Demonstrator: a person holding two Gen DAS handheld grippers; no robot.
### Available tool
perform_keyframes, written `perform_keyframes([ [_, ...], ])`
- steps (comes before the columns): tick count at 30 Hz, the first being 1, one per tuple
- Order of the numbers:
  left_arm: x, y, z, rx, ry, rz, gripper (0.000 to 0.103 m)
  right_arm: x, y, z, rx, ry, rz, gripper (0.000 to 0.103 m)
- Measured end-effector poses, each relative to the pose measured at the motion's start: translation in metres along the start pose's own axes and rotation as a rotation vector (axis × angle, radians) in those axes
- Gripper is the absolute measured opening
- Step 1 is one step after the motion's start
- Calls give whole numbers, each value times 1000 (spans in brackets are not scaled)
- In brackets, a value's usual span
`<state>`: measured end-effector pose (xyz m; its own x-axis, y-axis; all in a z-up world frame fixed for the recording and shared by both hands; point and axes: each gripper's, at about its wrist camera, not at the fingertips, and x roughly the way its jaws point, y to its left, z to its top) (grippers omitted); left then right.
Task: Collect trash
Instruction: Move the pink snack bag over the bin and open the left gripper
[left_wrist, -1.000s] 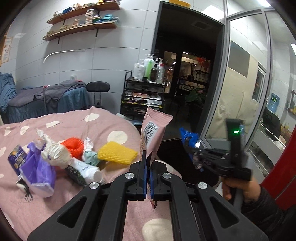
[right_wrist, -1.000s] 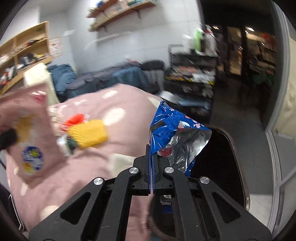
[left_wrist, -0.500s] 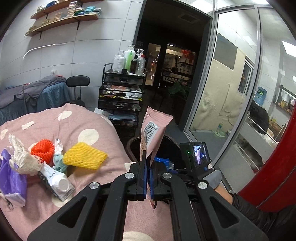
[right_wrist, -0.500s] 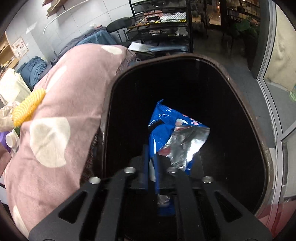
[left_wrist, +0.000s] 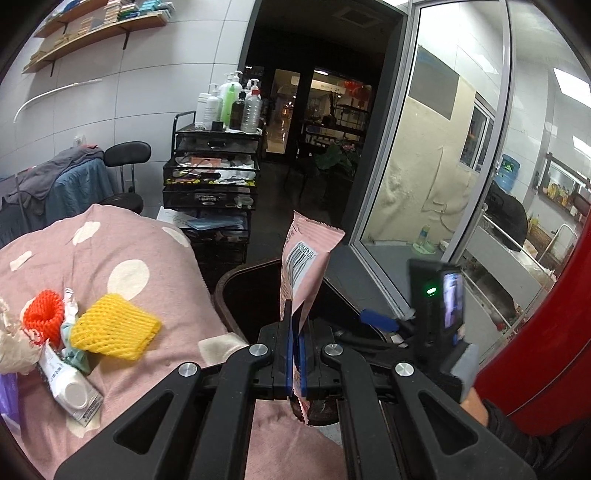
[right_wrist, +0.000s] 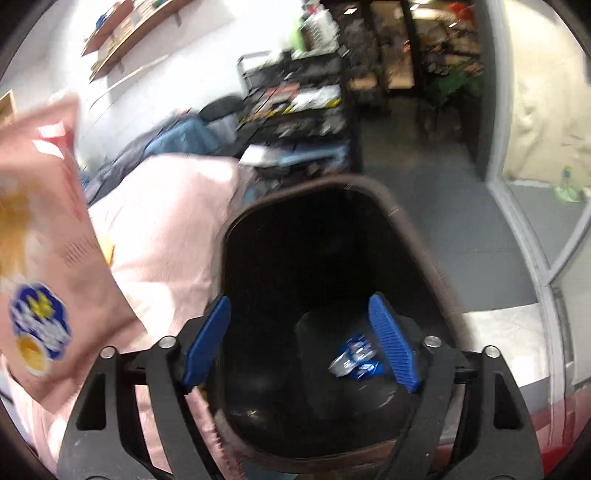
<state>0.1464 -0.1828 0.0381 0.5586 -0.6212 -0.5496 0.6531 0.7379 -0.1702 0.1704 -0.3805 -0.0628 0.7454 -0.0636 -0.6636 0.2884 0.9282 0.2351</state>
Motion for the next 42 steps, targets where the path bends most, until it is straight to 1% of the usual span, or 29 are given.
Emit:
perform_keyframes([
  [1, 3, -2, 0, 4, 5, 1, 3, -7, -6, 4, 9, -38, -44, 83],
  [3, 13, -5, 1, 9, 22, -1, 3, -14, -13, 9, 18, -74, -97, 87],
  [6, 25, -8, 1, 8, 50, -7, 3, -22, -26, 15, 25, -121, -177, 87],
  [9, 42, -12, 1, 10, 89, 4, 3, -30, -38, 18, 34, -143, -220, 87],
  [13, 66, -14, -1, 10, 147, 19, 3, -35, -49, 22, 46, -161, -240, 87],
  [15, 78, -16, -3, 19, 174, 37, 3, -38, -52, 23, 51, -166, -238, 88],
  [18, 91, -17, -6, 18, 214, 44, 3, -44, -56, 22, 51, -168, -230, 89],
  [22, 104, -17, -11, 28, 245, 73, 3, -46, -54, 20, 46, -164, -214, 91],
  [24, 109, -16, -14, 25, 272, 79, 8, -46, -53, 20, 42, -163, -209, 92],
  [25, 112, -16, -15, 29, 279, 84, 18, -46, -53, 20, 42, -162, -205, 92],
  [26, 112, -15, -16, 34, 285, 92, 38, -46, -52, 20, 42, -160, -200, 93],
  [27, 113, -16, -18, 35, 284, 100, 50, -46, -52, 20, 42, -157, -196, 94],
  [28, 113, -16, -19, 32, 277, 109, 69, -45, -51, 19, 42, -155, -194, 94],
  [29, 111, -15, -20, 24, 265, 115, 75, -44, -51, 19, 43, -153, -191, 95],
  [30, 112, -14, -20, 20, 263, 113, 77, -44, -50, 19, 44, -151, -187, 96],
  [32, 113, -14, -21, 19, 269, 114, 87, -44, -50, 19, 45, -150, -177, 97],
  [34, 112, -15, -22, 26, 259, 124, 90, -44, -49, 19, 45, -151, -171, 98],
  [37, 109, -19, -22, 42, 245, 130, 92, -44, -48, 18, 43, -152, -159, 98],
  [42, 89, -27, -22, 57, 181, 109, 94, -42, -47, 16, 48, -139, -124, 98],
])
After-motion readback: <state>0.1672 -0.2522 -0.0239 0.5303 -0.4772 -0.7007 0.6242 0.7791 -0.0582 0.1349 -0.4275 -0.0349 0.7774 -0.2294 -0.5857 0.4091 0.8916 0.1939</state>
